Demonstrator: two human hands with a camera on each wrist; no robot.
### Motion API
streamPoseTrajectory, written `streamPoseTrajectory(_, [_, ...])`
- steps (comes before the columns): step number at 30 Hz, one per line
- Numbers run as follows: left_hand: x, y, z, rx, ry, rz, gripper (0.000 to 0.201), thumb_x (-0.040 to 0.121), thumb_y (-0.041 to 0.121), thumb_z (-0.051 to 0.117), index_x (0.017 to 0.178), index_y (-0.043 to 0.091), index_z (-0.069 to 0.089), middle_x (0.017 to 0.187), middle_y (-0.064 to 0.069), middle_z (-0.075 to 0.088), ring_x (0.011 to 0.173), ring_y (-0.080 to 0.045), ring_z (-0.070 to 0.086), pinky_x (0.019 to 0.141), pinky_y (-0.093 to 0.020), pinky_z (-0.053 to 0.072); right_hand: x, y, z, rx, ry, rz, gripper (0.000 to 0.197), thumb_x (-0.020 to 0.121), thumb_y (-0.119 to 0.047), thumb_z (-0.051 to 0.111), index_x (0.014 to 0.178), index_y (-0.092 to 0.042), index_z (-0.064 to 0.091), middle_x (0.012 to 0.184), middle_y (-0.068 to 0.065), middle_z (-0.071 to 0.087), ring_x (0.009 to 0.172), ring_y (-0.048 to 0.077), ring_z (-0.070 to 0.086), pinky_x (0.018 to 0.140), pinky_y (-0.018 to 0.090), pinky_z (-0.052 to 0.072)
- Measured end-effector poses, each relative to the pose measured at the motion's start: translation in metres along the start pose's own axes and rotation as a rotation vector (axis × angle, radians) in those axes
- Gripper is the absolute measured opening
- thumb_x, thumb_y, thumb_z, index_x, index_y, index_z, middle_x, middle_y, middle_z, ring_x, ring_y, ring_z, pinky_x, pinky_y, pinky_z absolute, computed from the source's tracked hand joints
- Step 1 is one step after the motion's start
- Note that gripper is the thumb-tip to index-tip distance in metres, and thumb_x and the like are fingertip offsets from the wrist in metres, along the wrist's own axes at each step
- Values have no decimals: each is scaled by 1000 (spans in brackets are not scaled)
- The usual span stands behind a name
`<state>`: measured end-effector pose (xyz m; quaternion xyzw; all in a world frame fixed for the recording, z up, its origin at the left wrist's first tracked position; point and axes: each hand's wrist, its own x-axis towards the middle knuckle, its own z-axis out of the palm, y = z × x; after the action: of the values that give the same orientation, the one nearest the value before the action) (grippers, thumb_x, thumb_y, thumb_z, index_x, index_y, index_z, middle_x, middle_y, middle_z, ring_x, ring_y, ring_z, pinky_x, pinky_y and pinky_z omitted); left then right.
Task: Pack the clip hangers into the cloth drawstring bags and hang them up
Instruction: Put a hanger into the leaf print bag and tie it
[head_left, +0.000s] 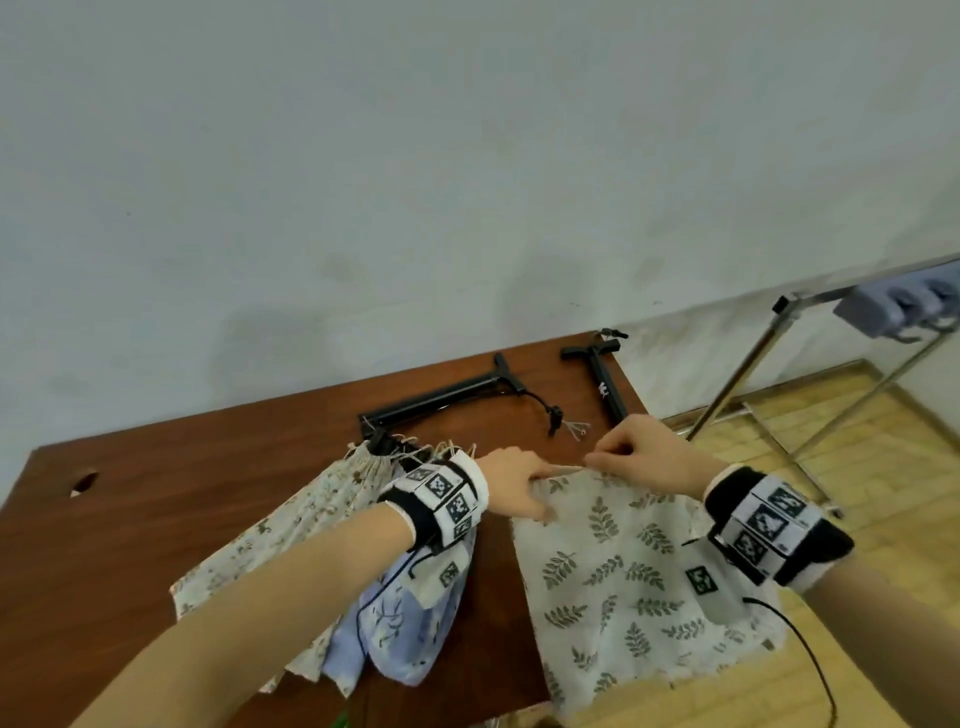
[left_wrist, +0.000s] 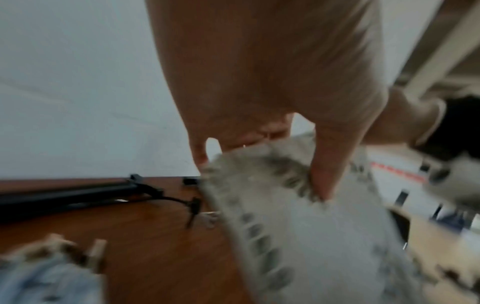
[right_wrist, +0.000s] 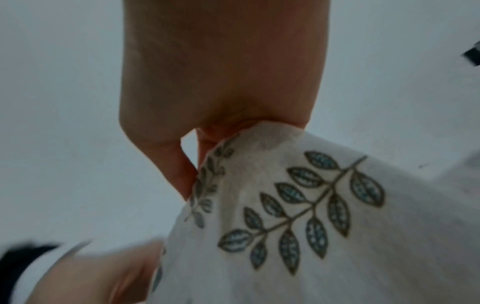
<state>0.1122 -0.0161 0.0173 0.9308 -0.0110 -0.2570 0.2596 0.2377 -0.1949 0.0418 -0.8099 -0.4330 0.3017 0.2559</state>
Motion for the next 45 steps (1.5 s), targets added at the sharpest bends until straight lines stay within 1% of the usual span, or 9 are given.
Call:
streamPoseTrajectory(2, [-10, -21, -1, 69, -28, -53, 35, 92, 40, 58, 104, 8, 63, 99, -14, 66, 79, -26, 58, 71, -31, 43, 7, 14, -8, -13, 25, 121, 47, 92, -32, 62, 50, -11, 56, 48, 1, 43, 46, 15, 39, 52, 25, 34])
streamPoseTrajectory(5, [-14, -38, -4, 240, -1, -50, 41, 97, 37, 50, 121, 5, 57, 120, -12, 62, 105, -29, 58, 84, -33, 40, 29, 33, 9, -182, -148, 281, 35, 93, -34, 59, 64, -15, 67, 55, -5, 54, 52, 12, 48, 53, 20, 39])
streamPoseTrajectory(8, [-1, -45, -6, 359, -4, 7, 39, 100, 38, 40, 105, 5, 61, 100, -9, 63, 95, -30, 61, 75, -34, 40, 61, 47, 34, -221, -204, 304, 19, 92, -22, 56, 89, -20, 74, 85, -6, 66, 77, 11, 60, 70, 20, 48])
streamPoseTrajectory(13, [28, -80, -21, 226, 17, -49, 33, 99, 37, 43, 110, 16, 65, 110, -5, 62, 97, -25, 60, 85, -39, 50, 109, 87, 25, 12, 272, 470, 22, 87, -8, 55, 90, -17, 75, 109, 3, 69, 97, 22, 65, 80, 29, 53])
streamPoseTrajectory(18, [51, -93, -30, 283, -24, -25, 45, 98, 44, 41, 66, 13, 48, 69, -1, 51, 67, -23, 53, 65, -35, 47, 151, 147, 11, -126, 145, 797, 41, 84, -17, 61, 121, -6, 49, 115, 15, 59, 100, 32, 60, 84, 37, 53])
streamPoseTrajectory(25, [67, -101, -24, 115, 21, -24, 61, 92, 65, 32, 64, 13, 42, 60, -4, 43, 49, -20, 40, 48, -29, 34, 189, 196, 40, -212, 116, 920, 54, 83, -20, 65, 129, -7, 38, 126, 18, 51, 115, 35, 54, 95, 46, 49])
streamPoseTrajectory(33, [85, -102, -58, 12, 214, -141, 50, 100, 51, 15, 86, 18, 50, 71, -4, 59, 65, -25, 59, 68, -38, 50, 195, 198, 33, 53, 229, 858, 42, 82, -20, 65, 117, -6, 48, 94, 12, 60, 77, 27, 60, 66, 35, 54])
streamPoseTrajectory(40, [77, -82, -106, 111, 499, -115, 27, 103, 33, 29, 125, 27, 42, 53, 5, 46, 45, -18, 45, 47, -32, 35, 146, 144, 7, 91, 497, 542, 41, 85, -16, 63, 123, -17, 48, 86, 4, 62, 65, 19, 59, 51, 24, 40])
streamPoseTrajectory(45, [43, -45, -142, 165, 597, -87, 72, 96, 14, 36, 147, 50, 0, 52, 0, 44, 46, -19, 45, 51, -34, 48, 100, 89, -16, 111, 543, 301, 36, 78, -10, 65, 106, -29, 53, 77, -1, 63, 62, 12, 62, 53, 24, 47])
